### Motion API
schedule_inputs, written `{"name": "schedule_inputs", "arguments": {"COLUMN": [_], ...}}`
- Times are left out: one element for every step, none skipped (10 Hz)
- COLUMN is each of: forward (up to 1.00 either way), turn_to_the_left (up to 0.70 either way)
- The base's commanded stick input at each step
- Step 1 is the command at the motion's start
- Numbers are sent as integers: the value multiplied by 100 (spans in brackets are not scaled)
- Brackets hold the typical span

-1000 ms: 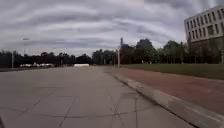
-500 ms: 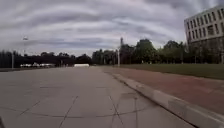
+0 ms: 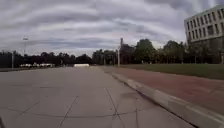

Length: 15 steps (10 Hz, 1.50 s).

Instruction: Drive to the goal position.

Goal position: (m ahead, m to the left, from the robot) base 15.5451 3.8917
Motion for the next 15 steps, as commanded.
{"name": "schedule_inputs", "arguments": {"forward": [70, 70, 70, 70, 70, 70, 70, 66, 47, 15, 70, 70, 70, 70, 70], "turn_to_the_left": [0, 0, 0, 0, 35, 35, 18, 0, 0, 0, 0, 0, 0, 0, 0]}}
